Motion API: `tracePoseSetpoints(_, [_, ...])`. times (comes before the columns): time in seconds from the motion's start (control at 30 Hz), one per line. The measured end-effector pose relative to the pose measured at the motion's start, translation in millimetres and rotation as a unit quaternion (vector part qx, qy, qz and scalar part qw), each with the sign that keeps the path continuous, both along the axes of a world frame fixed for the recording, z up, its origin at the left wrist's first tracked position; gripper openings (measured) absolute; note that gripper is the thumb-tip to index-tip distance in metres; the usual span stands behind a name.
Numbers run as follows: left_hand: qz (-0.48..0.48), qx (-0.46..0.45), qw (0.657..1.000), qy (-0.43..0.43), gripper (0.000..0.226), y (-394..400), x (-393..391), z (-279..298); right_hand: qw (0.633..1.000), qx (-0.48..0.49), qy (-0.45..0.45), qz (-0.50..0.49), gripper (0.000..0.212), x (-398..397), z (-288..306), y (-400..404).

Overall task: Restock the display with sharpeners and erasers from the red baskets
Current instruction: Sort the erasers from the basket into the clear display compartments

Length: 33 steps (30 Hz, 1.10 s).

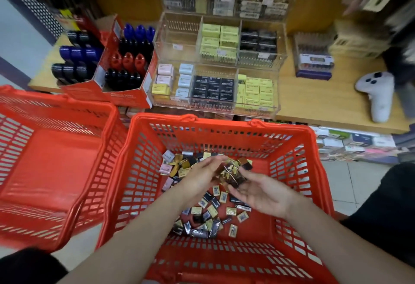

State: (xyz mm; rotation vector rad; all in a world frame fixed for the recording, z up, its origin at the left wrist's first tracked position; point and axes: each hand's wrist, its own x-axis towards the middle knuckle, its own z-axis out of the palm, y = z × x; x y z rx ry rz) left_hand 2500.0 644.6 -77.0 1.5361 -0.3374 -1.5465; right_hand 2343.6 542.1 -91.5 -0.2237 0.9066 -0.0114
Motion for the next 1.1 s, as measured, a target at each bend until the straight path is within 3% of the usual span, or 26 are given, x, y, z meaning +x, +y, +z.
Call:
tracePoseSetpoints(0.1, [0.012,-0.015,0.998,0.054,0.028,5.5,-1.9,4.2,0.999,0.017,-0.052,-0.001,0.044,0.0,10.0,6.4])
tracePoseSetpoints(0.2, [-0.025,-0.016,0.999,-0.030,0.033,9.2,-4.8,3.6,0.998,0.005,-0.053,0.020,0.031,3.0,18.2,14.1])
tracePoseSetpoints(0.3, [-0.022,-0.001,0.997,-0.068,0.034,12.3,-7.1,5.1,0.999,-0.026,-0.011,0.035,0.043,5.9,24.4,20.2])
tracePoseSetpoints(0.37, [0.011,0.013,0.997,-0.075,0.033,14.0,-7.4,6.7,0.998,-0.051,0.015,0.020,0.038,8.3,27.7,22.6])
tracePoseSetpoints(0.5, [0.070,0.036,0.995,-0.067,0.037,13.1,-8.4,8.6,0.972,-0.221,0.072,0.047,0.025,13.9,25.6,27.3])
tracePoseSetpoints(0.63, [0.053,0.051,0.997,-0.012,0.020,17.6,-7.7,16.7,0.881,-0.426,0.137,0.152,0.019,11.4,36.1,18.7])
tracePoseSetpoints(0.77, [-0.079,0.031,0.994,-0.075,0.014,16.8,7.5,49.8,0.692,-0.587,0.114,0.404,0.012,7.5,82.8,-4.3])
tracePoseSetpoints(0.8, [-0.100,0.018,0.991,-0.087,0.015,14.5,10.5,62.5,0.668,-0.600,0.106,0.427,0.012,9.1,97.6,-6.7])
tracePoseSetpoints(0.87, [-0.111,-0.009,0.989,-0.099,0.017,9.1,13.7,88.8,0.663,-0.621,0.102,0.405,0.016,13.3,124.9,-9.9])
tracePoseSetpoints(0.97, [-0.057,-0.052,0.993,-0.091,0.021,3.8,13.9,127.7,0.671,-0.674,0.124,0.283,0.015,18.7,161.3,-10.9])
tracePoseSetpoints(1.03, [-0.025,-0.080,0.993,-0.083,0.025,4.9,10.0,152.6,0.725,-0.655,0.107,0.181,0.014,17.4,183.4,-5.3])
tracePoseSetpoints(1.1, [-0.022,-0.094,0.992,-0.076,0.031,4.0,7.8,169.1,0.773,-0.611,0.086,0.149,0.014,20.0,197.4,0.1])
